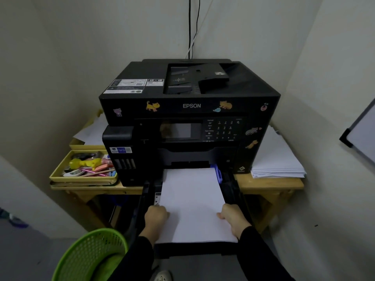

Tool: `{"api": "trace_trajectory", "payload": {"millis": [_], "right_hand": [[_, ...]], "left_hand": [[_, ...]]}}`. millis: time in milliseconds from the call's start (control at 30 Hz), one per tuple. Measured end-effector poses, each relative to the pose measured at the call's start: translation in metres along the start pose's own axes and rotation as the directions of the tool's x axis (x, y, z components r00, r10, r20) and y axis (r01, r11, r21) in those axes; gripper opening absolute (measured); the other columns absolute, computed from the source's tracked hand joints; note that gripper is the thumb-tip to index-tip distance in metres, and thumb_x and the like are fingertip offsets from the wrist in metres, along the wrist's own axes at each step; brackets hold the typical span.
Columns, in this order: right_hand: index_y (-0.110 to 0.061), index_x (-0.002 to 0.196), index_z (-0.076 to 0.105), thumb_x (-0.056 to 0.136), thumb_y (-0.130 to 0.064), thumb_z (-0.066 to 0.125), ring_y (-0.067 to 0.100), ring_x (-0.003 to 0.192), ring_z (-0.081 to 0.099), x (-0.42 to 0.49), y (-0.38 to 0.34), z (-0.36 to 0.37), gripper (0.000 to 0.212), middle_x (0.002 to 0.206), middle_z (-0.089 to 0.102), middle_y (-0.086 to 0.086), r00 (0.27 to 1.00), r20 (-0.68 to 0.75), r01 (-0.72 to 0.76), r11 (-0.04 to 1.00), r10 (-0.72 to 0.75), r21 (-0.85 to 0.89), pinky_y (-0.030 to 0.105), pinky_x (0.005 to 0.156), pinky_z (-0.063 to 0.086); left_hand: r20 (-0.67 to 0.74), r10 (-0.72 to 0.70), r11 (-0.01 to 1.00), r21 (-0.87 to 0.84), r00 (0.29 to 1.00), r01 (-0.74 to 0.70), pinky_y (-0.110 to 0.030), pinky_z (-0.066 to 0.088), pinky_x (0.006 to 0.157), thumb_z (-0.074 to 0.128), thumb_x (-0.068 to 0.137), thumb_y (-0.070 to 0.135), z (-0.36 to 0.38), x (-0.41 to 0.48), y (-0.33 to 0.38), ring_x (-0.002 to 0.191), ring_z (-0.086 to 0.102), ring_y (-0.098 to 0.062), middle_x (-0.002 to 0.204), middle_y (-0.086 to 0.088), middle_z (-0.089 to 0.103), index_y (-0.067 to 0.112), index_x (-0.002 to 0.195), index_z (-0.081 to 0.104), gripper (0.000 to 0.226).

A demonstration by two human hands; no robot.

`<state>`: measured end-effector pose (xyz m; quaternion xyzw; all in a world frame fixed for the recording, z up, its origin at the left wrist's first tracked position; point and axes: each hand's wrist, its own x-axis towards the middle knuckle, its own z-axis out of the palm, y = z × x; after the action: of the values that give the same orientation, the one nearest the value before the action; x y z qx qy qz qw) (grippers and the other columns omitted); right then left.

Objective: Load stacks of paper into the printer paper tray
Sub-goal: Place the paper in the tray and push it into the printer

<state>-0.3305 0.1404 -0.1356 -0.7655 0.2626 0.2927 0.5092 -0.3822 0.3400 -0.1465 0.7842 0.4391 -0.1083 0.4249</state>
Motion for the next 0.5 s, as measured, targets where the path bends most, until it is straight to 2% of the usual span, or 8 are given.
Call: {"api": "trace_trajectory", "payload": {"millis": [100, 133, 200, 267, 300, 333, 400, 500], "right_hand": [[0.013, 0.112, 0.057, 0.088, 0.005, 0.052, 0.029, 0.086, 0.052, 0.007, -0.006, 0.006, 0.025, 0.093, 0.056, 0.018, 1.000, -0.014, 0.012, 1.000, -0.011, 0.020, 0.030, 0.074, 0.039], [0.013, 0.111, 0.057, 0.088, 0.005, 0.052, 0.029, 0.085, 0.052, 0.009, -0.009, 0.008, 0.025, 0.090, 0.056, 0.017, 1.000, -0.015, 0.015, 1.000, -0.015, 0.004, 0.031, 0.073, 0.039], [0.012, 0.108, 0.057, 0.089, 0.004, 0.051, 0.029, 0.078, 0.053, 0.013, -0.015, 0.012, 0.022, 0.079, 0.055, 0.014, 0.999, -0.038, 0.029, 1.000, -0.029, -0.003, 0.031, 0.071, 0.039], [0.009, 0.103, 0.057, 0.089, 0.003, 0.050, 0.028, 0.076, 0.052, 0.019, -0.020, 0.015, 0.017, 0.077, 0.053, 0.013, 0.996, -0.068, 0.056, 0.998, -0.056, 0.003, 0.031, 0.069, 0.039], [0.007, 0.097, 0.055, 0.089, 0.003, 0.050, 0.027, 0.075, 0.051, 0.021, -0.023, 0.017, 0.011, 0.076, 0.052, 0.012, 0.995, -0.081, 0.063, 0.998, -0.063, 0.002, 0.030, 0.068, 0.038], [0.006, 0.087, 0.052, 0.090, 0.002, 0.049, 0.025, 0.070, 0.049, 0.021, -0.026, 0.018, 0.005, 0.074, 0.050, 0.011, 0.993, -0.091, 0.076, 0.997, -0.076, -0.002, 0.030, 0.065, 0.037], [0.002, 0.070, 0.044, 0.089, 0.002, 0.048, 0.020, 0.058, 0.043, 0.028, -0.029, 0.021, 0.019, 0.067, 0.044, 0.008, 0.989, -0.108, 0.099, 0.995, -0.100, -0.010, 0.028, 0.055, 0.034], [-0.002, 0.067, 0.045, 0.085, 0.001, 0.047, 0.022, 0.061, 0.047, 0.035, -0.031, 0.025, 0.018, 0.067, 0.046, 0.008, 0.978, -0.140, 0.144, 0.986, -0.154, -0.080, 0.026, 0.055, 0.036]], "left_hand": [[0.007, 0.146, 0.966, 0.215, 0.989, -0.144, -0.028, 0.043, 0.099, 0.031, 0.103, 0.029, -0.007, 0.006, 0.006, 0.124, 0.054, -0.026, 0.133, -0.013, 0.058, 0.002, 0.126, 0.057, 0.044], [0.025, 0.129, 0.965, 0.227, 0.991, -0.132, -0.027, 0.043, 0.099, 0.030, 0.103, 0.029, -0.007, 0.008, 0.010, 0.124, 0.054, -0.025, 0.132, -0.012, 0.058, 0.003, 0.126, 0.057, 0.044], [0.047, 0.101, 0.985, 0.138, 0.994, -0.107, -0.026, 0.046, 0.092, 0.033, 0.102, 0.026, -0.004, 0.018, 0.013, 0.116, 0.058, -0.025, 0.121, -0.014, 0.062, 0.000, 0.125, 0.057, 0.042], [0.033, 0.057, 0.997, -0.050, 0.998, -0.055, -0.026, 0.048, 0.077, 0.045, 0.097, 0.016, 0.001, 0.028, 0.015, 0.100, 0.063, -0.027, 0.091, -0.011, 0.064, -0.005, 0.122, 0.057, 0.035], [0.009, 0.073, 0.996, -0.055, 0.997, -0.072, -0.027, 0.048, 0.077, 0.049, 0.094, 0.011, 0.002, 0.032, 0.016, 0.103, 0.063, -0.030, 0.089, -0.012, 0.064, -0.007, 0.122, 0.057, 0.034], [-0.006, 0.087, 0.996, -0.020, 0.996, -0.088, -0.030, 0.049, 0.083, 0.050, 0.093, 0.009, 0.003, 0.034, 0.021, 0.110, 0.061, -0.032, 0.101, -0.017, 0.065, -0.007, 0.122, 0.056, 0.033], [0.014, 0.096, 0.985, 0.141, 0.995, -0.097, -0.031, 0.047, 0.094, 0.049, 0.095, 0.011, 0.003, 0.038, 0.027, 0.119, 0.056, -0.032, 0.125, -0.020, 0.060, -0.005, 0.124, 0.053, 0.033], [0.033, 0.129, 0.966, 0.221, 0.991, -0.133, -0.026, 0.041, 0.100, 0.042, 0.100, 0.015, 0.005, 0.044, 0.029, 0.125, 0.051, -0.027, 0.135, -0.015, 0.053, -0.003, 0.128, 0.048, 0.034]]}}
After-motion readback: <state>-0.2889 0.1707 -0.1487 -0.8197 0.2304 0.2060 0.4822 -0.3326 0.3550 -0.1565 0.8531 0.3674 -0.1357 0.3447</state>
